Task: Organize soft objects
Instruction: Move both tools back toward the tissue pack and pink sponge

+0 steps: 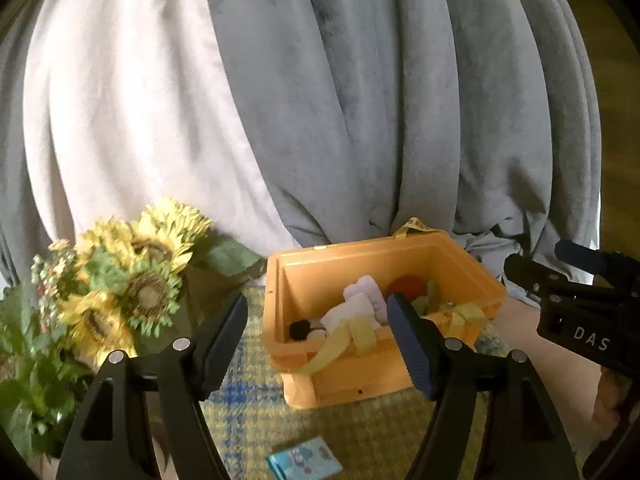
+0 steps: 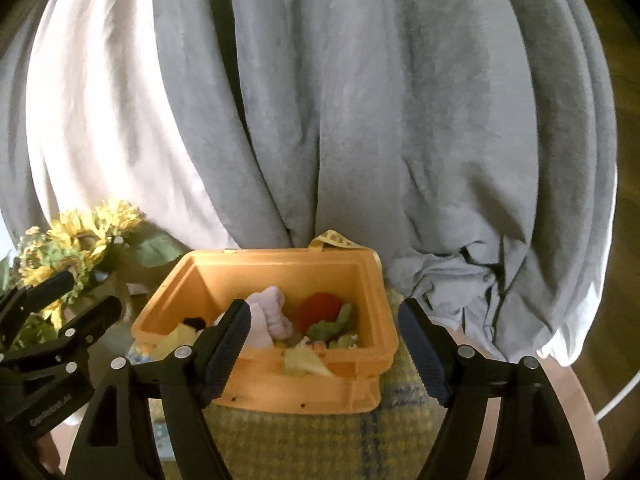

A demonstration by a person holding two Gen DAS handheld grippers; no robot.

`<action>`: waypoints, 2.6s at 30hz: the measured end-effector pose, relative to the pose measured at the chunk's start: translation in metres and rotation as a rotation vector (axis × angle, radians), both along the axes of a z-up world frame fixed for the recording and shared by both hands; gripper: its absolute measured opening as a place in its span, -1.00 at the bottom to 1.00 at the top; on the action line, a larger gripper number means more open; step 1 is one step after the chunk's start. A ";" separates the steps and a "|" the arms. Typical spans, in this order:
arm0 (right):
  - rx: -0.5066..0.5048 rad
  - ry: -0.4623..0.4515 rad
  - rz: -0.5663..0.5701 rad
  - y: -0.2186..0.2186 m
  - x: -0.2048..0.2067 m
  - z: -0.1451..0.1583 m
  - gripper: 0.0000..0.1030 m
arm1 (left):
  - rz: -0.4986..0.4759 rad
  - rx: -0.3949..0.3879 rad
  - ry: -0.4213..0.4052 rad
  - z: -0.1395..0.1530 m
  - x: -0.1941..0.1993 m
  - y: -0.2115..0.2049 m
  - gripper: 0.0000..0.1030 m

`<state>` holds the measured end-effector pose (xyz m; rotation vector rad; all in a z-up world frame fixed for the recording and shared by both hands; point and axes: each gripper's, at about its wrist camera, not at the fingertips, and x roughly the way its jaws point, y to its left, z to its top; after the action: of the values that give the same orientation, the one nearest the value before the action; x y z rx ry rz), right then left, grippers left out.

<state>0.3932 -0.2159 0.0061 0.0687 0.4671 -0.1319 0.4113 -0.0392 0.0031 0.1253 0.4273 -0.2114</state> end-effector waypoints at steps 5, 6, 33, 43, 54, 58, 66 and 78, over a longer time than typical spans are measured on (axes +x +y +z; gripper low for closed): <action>0.005 -0.001 0.012 0.008 -0.023 0.000 0.49 | 0.031 -0.006 -0.007 -0.001 -0.025 0.007 0.42; 0.005 -0.002 0.015 0.009 -0.027 0.001 0.49 | 0.038 -0.006 -0.008 -0.001 -0.028 0.009 0.42; 0.002 -0.052 0.089 0.050 -0.135 -0.019 0.61 | 0.149 0.020 -0.042 -0.028 -0.154 0.041 0.60; 0.034 0.006 0.102 0.057 -0.150 -0.042 0.61 | 0.114 0.071 -0.030 -0.051 -0.174 0.049 0.64; 0.079 0.057 -0.054 0.084 -0.146 -0.068 0.61 | -0.040 0.118 0.031 -0.069 -0.139 0.077 0.64; 0.109 0.092 -0.125 0.092 -0.142 -0.086 0.61 | -0.097 0.153 0.043 -0.082 -0.123 0.088 0.64; 0.123 0.177 -0.204 0.109 -0.126 -0.124 0.61 | -0.181 0.213 0.085 -0.110 -0.092 0.096 0.64; 0.102 0.273 -0.267 0.111 -0.096 -0.153 0.61 | -0.286 0.238 0.164 -0.149 -0.047 0.086 0.64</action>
<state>0.2977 -0.1049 -0.1470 0.2146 0.7360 -0.3825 0.3642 0.0466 -0.1455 0.4061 0.5977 -0.4546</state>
